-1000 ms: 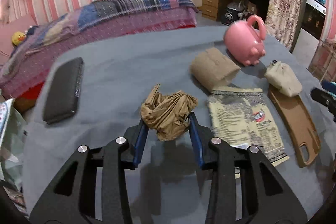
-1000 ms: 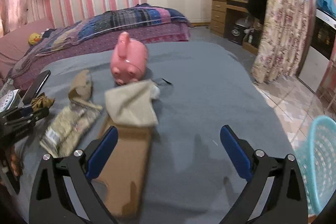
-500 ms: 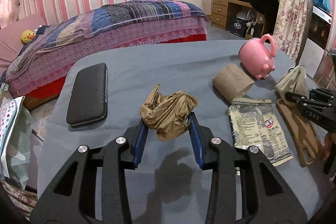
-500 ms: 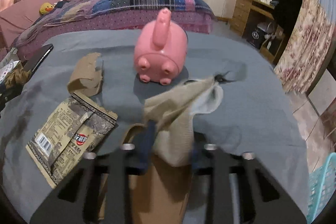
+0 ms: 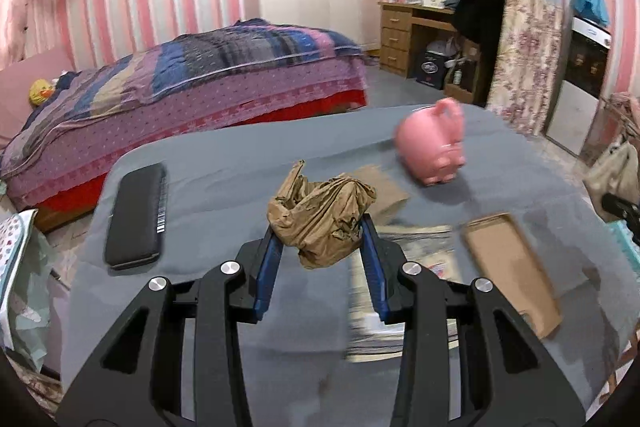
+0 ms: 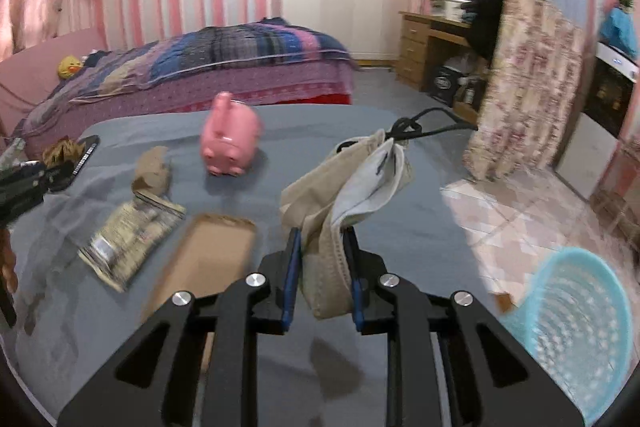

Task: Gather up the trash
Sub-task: 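Grasp the crumpled brown paper with the left gripper while the right grasps the beige cloth bag, then carry the brown paper and beige cloth bag over the blue basket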

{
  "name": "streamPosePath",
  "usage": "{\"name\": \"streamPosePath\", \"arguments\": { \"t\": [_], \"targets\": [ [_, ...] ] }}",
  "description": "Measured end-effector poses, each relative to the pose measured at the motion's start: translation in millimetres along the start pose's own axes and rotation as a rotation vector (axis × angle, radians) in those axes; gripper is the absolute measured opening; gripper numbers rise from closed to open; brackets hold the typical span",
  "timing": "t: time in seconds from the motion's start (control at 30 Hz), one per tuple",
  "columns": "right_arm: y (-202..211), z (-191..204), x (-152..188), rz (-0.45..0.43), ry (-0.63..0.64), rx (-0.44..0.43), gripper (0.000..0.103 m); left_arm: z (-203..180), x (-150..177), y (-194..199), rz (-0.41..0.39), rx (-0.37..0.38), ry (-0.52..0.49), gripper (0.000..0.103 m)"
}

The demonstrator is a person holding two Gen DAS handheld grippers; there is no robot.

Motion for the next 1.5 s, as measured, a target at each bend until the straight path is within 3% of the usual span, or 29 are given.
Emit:
{"name": "streamPosePath", "arguments": {
  "t": [0.3,0.63,1.03,1.5],
  "targets": [
    [49,-113,61,0.032,-0.149,0.164,0.022,-124,-5,14,-0.034,0.164,-0.121,0.037],
    [57,-200,86,0.073,-0.24,0.284,0.022,-261,13,21,-0.03,0.334,-0.27,0.037],
    [60,-254,99,0.093,-0.313,0.332,0.022,-381,50,14,0.057,0.488,-0.357,0.037],
    [64,-280,116,0.089,-0.392,0.347,0.022,-473,67,12,0.06,0.56,-0.533,0.037]
  ]
}}
Point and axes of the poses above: each gripper's, at about its wrist camera, not at the fingertips, and y roughly against the way its jaws point, z to its left, x to its underside, the point moved 7 cm from there along -y, roughly the way its jaws point, and after that the axes turned 5 degrees about y, right-handed, at the moved point
